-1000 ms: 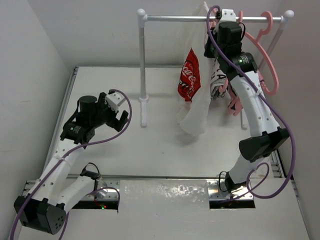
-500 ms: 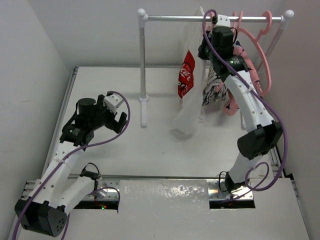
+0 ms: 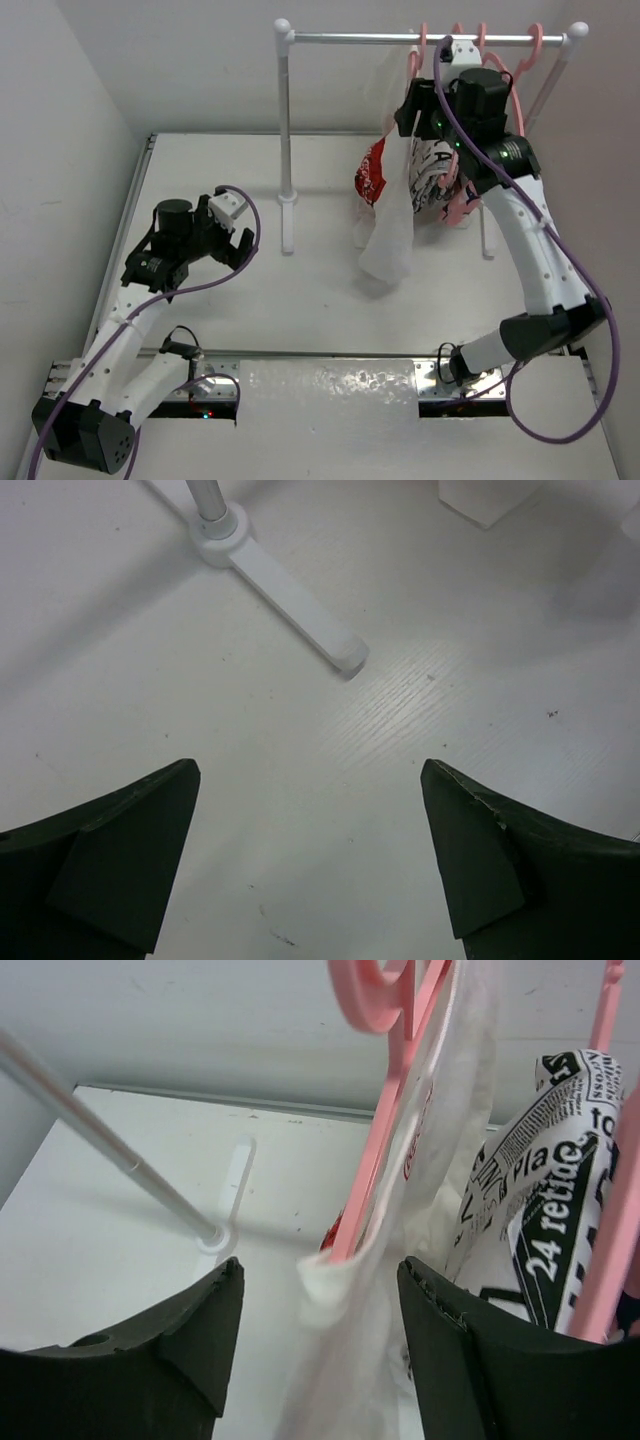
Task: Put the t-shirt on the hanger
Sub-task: Place the hanger at the clothesline, then reset both arms
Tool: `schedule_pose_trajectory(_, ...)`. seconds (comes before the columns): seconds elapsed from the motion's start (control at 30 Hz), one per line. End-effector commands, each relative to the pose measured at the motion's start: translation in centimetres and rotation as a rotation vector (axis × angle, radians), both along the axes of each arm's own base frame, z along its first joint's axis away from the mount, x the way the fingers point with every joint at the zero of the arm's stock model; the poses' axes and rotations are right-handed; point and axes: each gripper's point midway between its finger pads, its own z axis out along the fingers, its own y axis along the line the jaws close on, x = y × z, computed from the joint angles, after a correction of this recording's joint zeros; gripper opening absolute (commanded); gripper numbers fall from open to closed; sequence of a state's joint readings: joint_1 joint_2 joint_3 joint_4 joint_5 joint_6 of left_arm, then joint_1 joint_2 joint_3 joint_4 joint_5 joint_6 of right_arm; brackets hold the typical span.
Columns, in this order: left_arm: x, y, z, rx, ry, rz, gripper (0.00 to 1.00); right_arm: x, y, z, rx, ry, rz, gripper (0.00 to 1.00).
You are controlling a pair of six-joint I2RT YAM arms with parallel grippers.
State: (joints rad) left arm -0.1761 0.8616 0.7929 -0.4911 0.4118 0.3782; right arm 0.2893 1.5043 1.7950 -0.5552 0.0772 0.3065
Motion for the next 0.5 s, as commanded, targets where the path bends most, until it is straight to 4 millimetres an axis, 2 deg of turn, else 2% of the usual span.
schedule_pose_trajectory(0.0,0.1,0.0,0.9,-0.023,-0.038,0.002,0.9,-3.0,-0.1,1.3,-0.029,-0.029,0.078,0.62)
schedule_pose_trajectory(0.03,0.0,0.1,0.8,-0.019,-0.04,0.005,0.9,-4.1,-0.1,2.1,-0.038,-0.054,0.104,0.62)
schedule_pose_trajectory(0.07,-0.1,0.3,0.1,-0.014,-0.029,0.012,0.89,-4.8,0.1,1.8,-0.043,-0.043,0.134,0.63)
schedule_pose_trajectory(0.2,0.3,1.8,-1.5,-0.002,-0.027,0.113,0.89,-9.0,2.2,2.4,-0.04,-0.089,0.337,0.64)
schedule_pose_trajectory(0.23,0.6,2.3,-1.8,0.0,-0.025,0.155,0.88,-11.7,4.1,1.3,-0.007,-0.084,0.491,0.64)
schedule_pose_trajectory(0.3,1.4,4.0,-1.7,0.006,-0.037,0.261,0.88,-14.3,6.2,0.6,0.039,-0.123,0.654,0.64)
schedule_pose_trajectory(0.33,1.6,4.4,-1.7,0.008,-0.04,0.293,0.88,-16.9,7.4,-1.7,0.076,-0.111,0.768,0.64)
schedule_pose_trajectory(0.4,2.1,5.3,-1.6,0.016,-0.058,0.353,0.88,-19.2,7.9,-4.5,0.108,-0.072,0.835,0.64)
schedule_pose_trajectory(0.43,2.2,5.7,-1.8,0.024,-0.06,0.372,0.88,-20.7,7.4,-7.4,0.112,-0.03,0.829,0.65)
schedule_pose_trajectory(0.47,2.3,5.8,-2.0,0.025,-0.06,0.381,0.88,-21.0,6.8,-9.0,0.103,-0.009,0.793,0.65)
